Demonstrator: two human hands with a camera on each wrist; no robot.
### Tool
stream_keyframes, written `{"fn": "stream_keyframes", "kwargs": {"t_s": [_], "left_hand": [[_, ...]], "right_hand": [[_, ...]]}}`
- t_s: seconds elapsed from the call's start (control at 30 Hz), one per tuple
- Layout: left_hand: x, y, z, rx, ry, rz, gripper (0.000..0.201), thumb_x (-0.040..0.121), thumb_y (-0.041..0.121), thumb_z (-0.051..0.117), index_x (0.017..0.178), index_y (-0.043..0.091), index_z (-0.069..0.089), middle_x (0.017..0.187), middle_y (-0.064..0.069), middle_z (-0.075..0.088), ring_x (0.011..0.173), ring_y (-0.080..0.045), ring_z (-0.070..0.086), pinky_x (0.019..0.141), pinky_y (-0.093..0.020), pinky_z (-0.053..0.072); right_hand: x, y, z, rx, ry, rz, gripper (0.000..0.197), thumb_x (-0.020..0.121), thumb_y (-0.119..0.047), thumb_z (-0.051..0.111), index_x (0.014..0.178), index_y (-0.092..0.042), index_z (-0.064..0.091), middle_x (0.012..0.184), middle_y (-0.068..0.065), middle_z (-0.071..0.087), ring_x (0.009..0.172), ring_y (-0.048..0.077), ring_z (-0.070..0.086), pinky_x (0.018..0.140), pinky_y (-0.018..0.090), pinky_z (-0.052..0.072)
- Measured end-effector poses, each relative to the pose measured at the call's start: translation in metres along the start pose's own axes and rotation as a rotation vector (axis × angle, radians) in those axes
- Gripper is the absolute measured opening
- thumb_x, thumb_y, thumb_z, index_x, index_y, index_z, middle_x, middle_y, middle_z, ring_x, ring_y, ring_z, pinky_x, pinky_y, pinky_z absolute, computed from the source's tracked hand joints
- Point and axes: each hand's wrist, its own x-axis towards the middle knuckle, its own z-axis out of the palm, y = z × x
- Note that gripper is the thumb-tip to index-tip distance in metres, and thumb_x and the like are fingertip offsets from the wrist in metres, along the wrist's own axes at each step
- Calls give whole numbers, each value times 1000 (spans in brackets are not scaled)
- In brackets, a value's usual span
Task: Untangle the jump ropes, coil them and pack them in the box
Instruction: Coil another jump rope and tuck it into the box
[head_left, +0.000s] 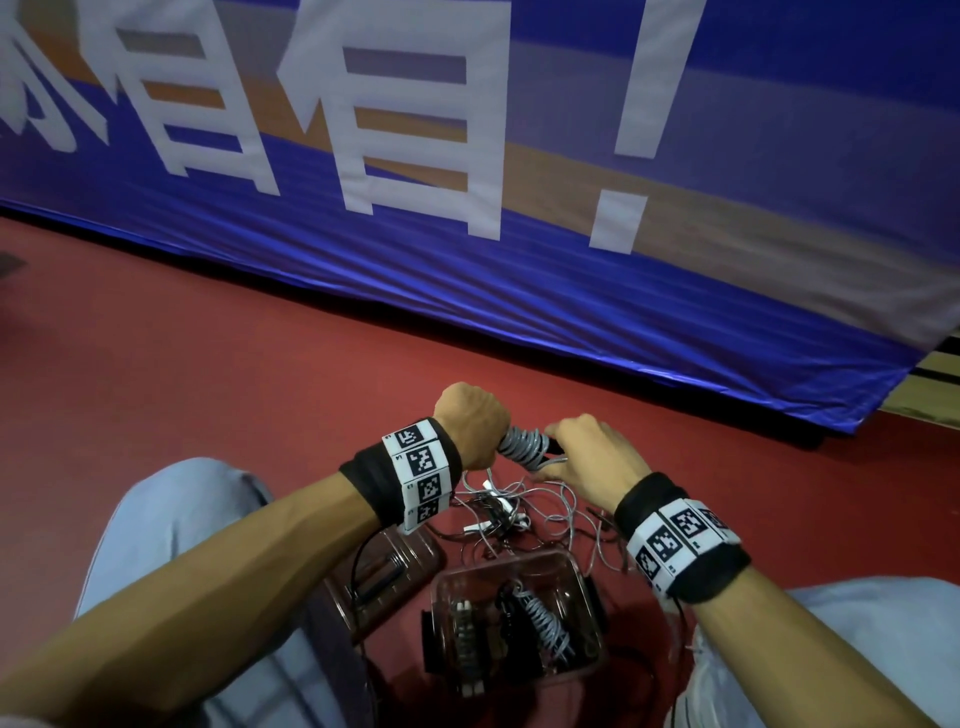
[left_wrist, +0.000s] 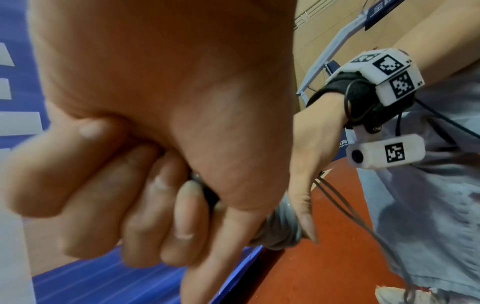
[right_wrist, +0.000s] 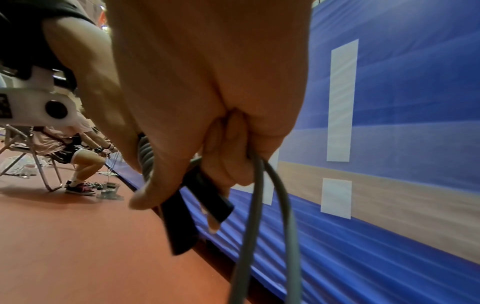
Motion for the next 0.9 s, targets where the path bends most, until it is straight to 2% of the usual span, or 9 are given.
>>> {"fn": "stream_keyframes", "kwargs": {"t_s": [0.13, 0.2, 0.27, 0.4, 0.47, 0.57, 0.67, 0.8, 0.9], "left_hand": [[0, -14, 0, 40, 106, 95, 16, 94, 25, 55, 100, 16, 67, 101, -2, 71, 91, -25, 70, 66, -33, 42], [0, -24, -4, 78, 147, 155, 15, 93, 20, 55, 100, 16, 67, 104, -4, 72, 94, -28, 70, 67, -34, 41], [-1, -35, -9, 109, 185, 199, 16, 92, 18, 54, 100, 16, 67, 103, -5, 72, 95, -30, 69, 69, -35, 43], [0, -54, -14, 130, 314, 300, 11, 87, 16, 57, 87, 19, 68, 87, -2, 73, 81, -29, 71, 61, -33, 43], [3, -61, -13, 136, 414, 369, 5, 81, 19, 64, 81, 21, 69, 76, 1, 70, 69, -27, 70, 53, -31, 42], [9, -65, -8, 109, 620, 475, 4, 81, 20, 72, 82, 19, 69, 72, 1, 67, 62, -26, 66, 46, -31, 47], [12, -60, -4, 84, 797, 537, 17, 88, 26, 74, 80, 15, 64, 68, -1, 63, 57, -27, 62, 44, -33, 49], [14, -61, -1, 45, 928, 550, 25, 98, 30, 61, 80, 13, 62, 65, -2, 59, 54, -27, 59, 43, -32, 49], [15, -66, 1, 17, 966, 525, 28, 101, 31, 57, 79, 13, 60, 66, -3, 59, 54, -28, 59, 43, -34, 49]], "right_hand": [[2, 1, 0, 127, -125, -21, 47, 80, -56, 79, 89, -11, 70, 78, 4, 68, 66, 19, 63, 60, 32, 51], [2, 1, 1, 243, -132, -36, 45, 82, -56, 78, 74, -13, 67, 66, -1, 60, 52, 15, 49, 49, 28, 38], [1, -1, 1, 352, -124, -53, 52, 84, -55, 77, 60, -12, 59, 55, -3, 47, 46, 13, 34, 45, 26, 28], [-2, -8, -5, 515, -125, -68, 68, 86, -58, 73, 73, 7, 60, 55, 2, 38, 46, 12, 27, 43, 23, 23], [-6, -13, -10, 568, -177, -57, 68, 88, -55, 72, 77, 10, 59, 53, 0, 33, 43, 11, 23, 41, 20, 20], [-7, -16, -9, 625, -252, -38, 69, 89, -57, 70, 82, 11, 59, 52, -4, 28, 42, 11, 20, 41, 22, 16], [-9, -21, -7, 653, -318, -62, 70, 87, -63, 68, 92, 6, 66, 52, -7, 28, 43, 10, 20, 43, 26, 16], [-14, -22, -14, 807, -397, -37, 33, 96, -40, 69, 110, -10, 74, 40, -15, 39, 35, 1, 30, 40, 16, 21], [-11, -21, -13, 1015, -461, -16, 32, 94, -37, 72, 116, -14, 73, 53, -8, 54, 42, 7, 29, 41, 20, 21]]}}
